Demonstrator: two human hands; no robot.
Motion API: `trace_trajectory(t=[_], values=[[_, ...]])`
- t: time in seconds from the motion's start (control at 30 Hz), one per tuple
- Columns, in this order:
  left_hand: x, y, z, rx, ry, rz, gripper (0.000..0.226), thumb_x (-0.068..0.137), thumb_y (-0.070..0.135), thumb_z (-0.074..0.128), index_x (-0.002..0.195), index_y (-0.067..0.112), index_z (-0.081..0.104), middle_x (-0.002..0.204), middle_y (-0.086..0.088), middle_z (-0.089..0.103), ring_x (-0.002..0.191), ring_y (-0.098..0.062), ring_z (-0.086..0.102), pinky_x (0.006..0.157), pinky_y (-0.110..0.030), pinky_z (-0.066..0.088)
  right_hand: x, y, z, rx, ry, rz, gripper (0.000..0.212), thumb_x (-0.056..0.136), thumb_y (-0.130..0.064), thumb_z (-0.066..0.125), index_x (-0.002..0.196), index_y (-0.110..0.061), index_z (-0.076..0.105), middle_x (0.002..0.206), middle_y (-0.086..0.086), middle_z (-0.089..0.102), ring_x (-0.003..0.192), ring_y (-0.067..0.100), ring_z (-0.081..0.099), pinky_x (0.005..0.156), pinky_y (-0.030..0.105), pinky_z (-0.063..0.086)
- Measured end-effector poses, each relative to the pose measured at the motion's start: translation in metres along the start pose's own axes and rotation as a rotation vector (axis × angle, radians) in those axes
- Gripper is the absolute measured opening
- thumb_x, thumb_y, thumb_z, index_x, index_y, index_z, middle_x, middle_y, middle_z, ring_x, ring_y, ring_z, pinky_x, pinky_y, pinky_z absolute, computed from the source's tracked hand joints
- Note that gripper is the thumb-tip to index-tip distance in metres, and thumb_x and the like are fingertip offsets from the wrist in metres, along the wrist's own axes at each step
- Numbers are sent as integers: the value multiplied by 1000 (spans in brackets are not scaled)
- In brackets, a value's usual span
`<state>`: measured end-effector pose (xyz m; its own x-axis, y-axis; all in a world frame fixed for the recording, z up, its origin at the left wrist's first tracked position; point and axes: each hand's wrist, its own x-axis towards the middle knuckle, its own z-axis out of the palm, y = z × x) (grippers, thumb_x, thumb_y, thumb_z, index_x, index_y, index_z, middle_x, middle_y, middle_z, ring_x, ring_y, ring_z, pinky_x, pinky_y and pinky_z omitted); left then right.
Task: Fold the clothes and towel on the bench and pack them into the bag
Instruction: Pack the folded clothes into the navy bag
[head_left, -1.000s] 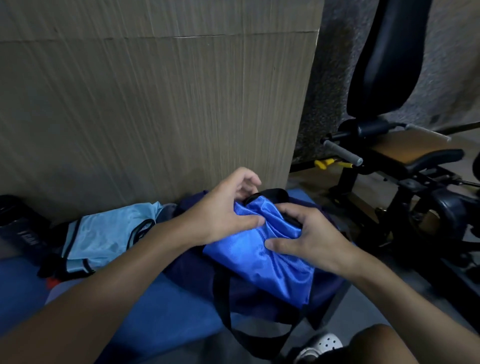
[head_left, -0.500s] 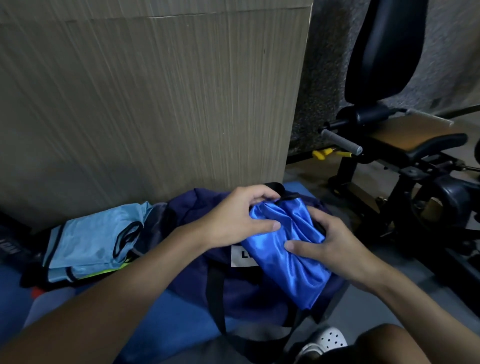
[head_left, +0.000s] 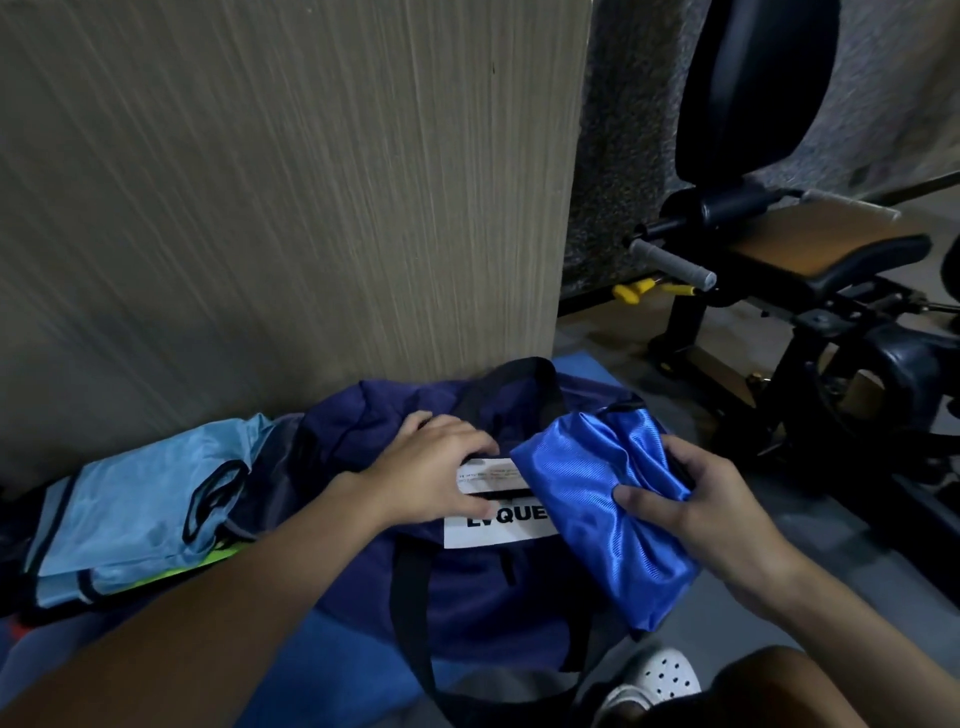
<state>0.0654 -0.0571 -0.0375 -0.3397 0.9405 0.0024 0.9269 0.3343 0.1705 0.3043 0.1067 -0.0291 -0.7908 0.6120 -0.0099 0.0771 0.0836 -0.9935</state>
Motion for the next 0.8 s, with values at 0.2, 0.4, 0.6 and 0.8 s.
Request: trace_trajectory(t=[0.2, 0.4, 0.6, 0.8], values=[[4, -3, 7, 48, 94, 5, 22, 87, 35, 65, 108, 35, 60, 103, 18, 64, 111, -2, 51, 117, -46, 13, -1, 5, -1, 30, 25, 25, 33, 79, -4, 78, 107, -16, 68, 99, 5, 75, 90, 28, 72, 85, 52, 57], [17, -4, -14, -110, 335, 75, 22, 85, 1, 62, 91, 20, 51, 75, 11, 60, 69, -11, 53, 83, -38, 44, 1, 3, 17, 60, 62, -34, 45, 82, -6, 75, 115, -33, 62, 108, -11, 71, 100, 11, 69, 86, 30, 55], [29, -13, -42, -56, 304, 141, 43, 86, -1, 51, 116, 21, 73, 118, 11, 66, 101, -9, 63, 98, -40, 40, 7, 5, 54, 63, 77, -49, 56, 83, -4, 74, 129, -29, 52, 112, -18, 67, 100, -6, 63, 80, 11, 50], [27, -12, -64, -164, 183, 104, 59, 82, 49, 46, 135, 25, 60, 133, 21, 52, 117, -3, 55, 108, -48, 38, 38, 17, 93, 128, 188, 150, 38, 84, -17, 72, 111, -37, 55, 104, -2, 70, 91, 20, 69, 84, 44, 58]])
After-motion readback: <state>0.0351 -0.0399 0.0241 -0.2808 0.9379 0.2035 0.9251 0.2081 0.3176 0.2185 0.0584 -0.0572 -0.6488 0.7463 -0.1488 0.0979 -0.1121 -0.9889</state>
